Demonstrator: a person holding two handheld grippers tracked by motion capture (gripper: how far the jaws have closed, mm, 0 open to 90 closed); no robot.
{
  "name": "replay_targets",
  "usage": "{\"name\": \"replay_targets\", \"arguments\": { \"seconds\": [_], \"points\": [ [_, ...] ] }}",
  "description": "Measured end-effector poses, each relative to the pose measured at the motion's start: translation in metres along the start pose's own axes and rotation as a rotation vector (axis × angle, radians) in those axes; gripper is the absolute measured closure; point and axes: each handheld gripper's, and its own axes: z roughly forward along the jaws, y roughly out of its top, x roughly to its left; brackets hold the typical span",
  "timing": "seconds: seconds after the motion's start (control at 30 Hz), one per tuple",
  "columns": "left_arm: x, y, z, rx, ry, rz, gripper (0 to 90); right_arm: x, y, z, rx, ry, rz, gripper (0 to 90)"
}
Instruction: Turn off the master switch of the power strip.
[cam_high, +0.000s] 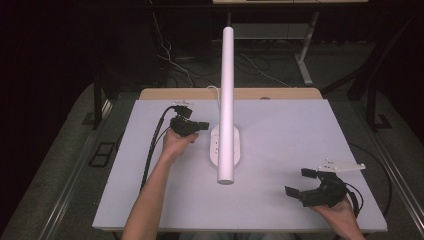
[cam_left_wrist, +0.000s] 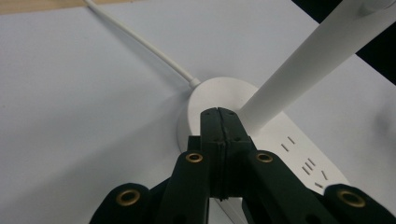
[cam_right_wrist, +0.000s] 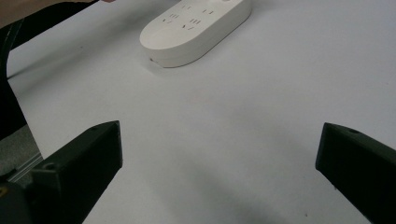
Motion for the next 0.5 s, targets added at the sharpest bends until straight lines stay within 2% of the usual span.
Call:
{"name": "replay_targets", "arguments": {
  "seconds": [0.13, 0.5],
  "points": [
    [-0.001, 0.002, -0.007, -0.004, 0.006, 0.021, 89.4, 0.000, 0.000, 0.000, -0.001, -0.001, 0.000, 0.0],
    [-0.007, 0.005, -0.033, -0.029, 0.019, 0.038, 87.5, -0.001, 0.000, 0.000, 0.003, -0.002, 0.001, 0.0]
  ]
}}
